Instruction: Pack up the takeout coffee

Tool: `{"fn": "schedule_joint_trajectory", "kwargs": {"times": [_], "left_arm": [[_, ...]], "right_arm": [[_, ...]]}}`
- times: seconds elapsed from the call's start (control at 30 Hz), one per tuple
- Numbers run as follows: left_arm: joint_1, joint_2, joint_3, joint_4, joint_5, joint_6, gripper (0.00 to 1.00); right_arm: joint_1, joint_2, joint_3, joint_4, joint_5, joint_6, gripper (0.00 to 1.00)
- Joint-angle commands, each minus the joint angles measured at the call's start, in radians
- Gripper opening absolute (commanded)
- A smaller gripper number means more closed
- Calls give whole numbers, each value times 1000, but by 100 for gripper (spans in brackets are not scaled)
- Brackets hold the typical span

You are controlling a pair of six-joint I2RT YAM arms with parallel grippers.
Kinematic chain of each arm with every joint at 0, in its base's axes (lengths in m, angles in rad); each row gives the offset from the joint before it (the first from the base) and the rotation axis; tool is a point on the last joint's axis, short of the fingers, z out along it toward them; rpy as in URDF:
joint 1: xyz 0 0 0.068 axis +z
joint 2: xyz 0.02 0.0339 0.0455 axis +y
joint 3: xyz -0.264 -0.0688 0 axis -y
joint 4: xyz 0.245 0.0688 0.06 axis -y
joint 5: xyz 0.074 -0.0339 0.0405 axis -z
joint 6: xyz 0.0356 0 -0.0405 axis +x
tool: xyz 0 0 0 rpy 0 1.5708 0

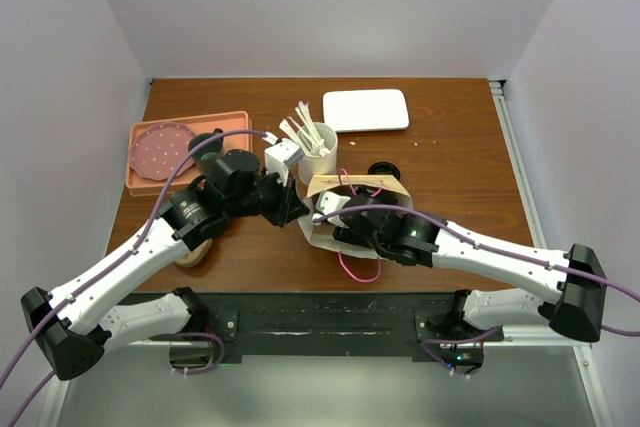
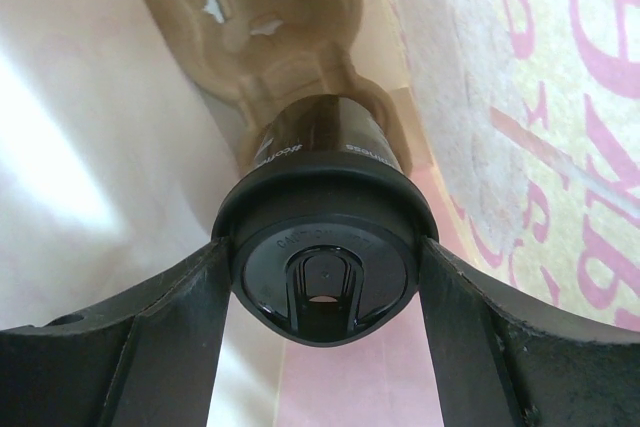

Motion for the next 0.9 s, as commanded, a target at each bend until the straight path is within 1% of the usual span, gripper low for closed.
{"fn": "schedule_joint_trajectory", "kwargs": {"times": [0.0, 0.2, 0.43, 0.57, 0.73, 0.87], "left_arm": [[-6, 0, 41, 24, 0, -9, 9], [-6, -2, 38, 24, 2, -12, 8], [-7, -6, 32, 35, 5, -23, 6], [-7, -9, 32, 35, 5, -28, 6], [-7, -15, 27, 43, 5, -34, 6], [-9, -20, 22, 46, 3, -37, 6]], "right_arm": [[-18, -32, -28, 64, 55, -60, 5], [-61, -46, -68, 129, 32, -89, 5], [-75, -30, -98, 211, -14, -85, 5], [-83, -33, -111, 228, -53, -65, 6], [-89, -18, -131, 233, -51, -37, 7], [-98, 13, -120, 228, -53, -22, 10]]}}
